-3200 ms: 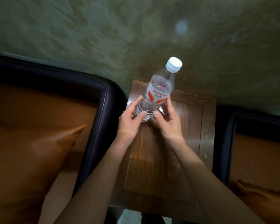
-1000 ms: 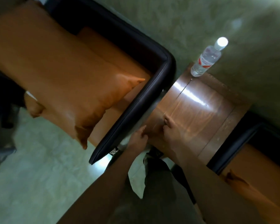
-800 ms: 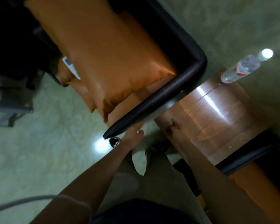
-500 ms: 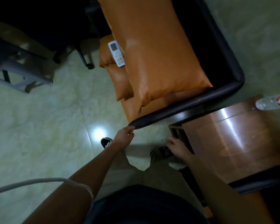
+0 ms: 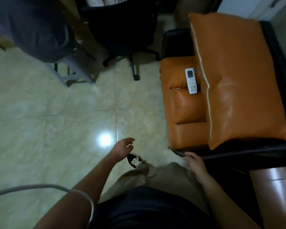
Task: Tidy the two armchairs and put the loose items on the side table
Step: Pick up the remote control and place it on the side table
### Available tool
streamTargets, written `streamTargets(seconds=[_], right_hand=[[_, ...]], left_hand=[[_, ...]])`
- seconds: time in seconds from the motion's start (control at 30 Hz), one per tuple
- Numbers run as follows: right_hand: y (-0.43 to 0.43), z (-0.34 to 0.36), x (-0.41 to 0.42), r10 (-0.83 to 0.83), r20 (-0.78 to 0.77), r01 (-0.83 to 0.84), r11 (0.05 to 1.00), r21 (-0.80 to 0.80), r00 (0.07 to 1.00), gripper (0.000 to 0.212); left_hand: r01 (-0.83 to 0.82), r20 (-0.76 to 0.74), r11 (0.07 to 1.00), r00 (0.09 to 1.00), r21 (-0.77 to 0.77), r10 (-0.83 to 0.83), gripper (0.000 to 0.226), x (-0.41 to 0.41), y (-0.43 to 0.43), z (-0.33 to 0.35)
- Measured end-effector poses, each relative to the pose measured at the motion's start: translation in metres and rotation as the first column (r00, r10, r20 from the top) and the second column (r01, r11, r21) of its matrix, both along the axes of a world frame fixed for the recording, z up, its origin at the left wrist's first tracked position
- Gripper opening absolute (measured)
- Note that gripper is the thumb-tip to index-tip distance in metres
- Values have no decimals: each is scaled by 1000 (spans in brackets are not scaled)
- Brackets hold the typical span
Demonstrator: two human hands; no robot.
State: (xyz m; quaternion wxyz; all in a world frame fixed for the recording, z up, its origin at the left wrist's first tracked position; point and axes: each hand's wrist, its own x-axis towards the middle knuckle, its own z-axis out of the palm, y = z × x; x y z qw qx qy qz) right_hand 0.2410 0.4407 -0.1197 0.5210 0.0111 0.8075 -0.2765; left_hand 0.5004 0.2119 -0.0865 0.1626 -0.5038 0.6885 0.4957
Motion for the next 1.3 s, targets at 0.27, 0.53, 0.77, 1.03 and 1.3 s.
streamTargets(seconds=[0.27,0.53,0.77,1.03,1.3], right_hand=[[-117,12,2,66,-47,-69,994,-80,997,14],[-202,-1,-48,-45,-96,32,990,-134,994,19],[-250,-50,-143,69,-322,-106,990,-96,944,19],[-316,23,-207,-183,-252,130,969,-210,950,41],[-327,-46,-229,57,-445,-116,987,-107,894,72]], left_hand=[[-156,27,988,987,10,156,34,46,-66,3],[-201,48,972,979,125,196,32,3,-142,-4],[77,5,995,997,66,-78,35,-136,-266,6],[350,-41,937,936,13,-350,34,-286,-345,11],[690,35,712,715,128,-698,26,-329,-375,-6]])
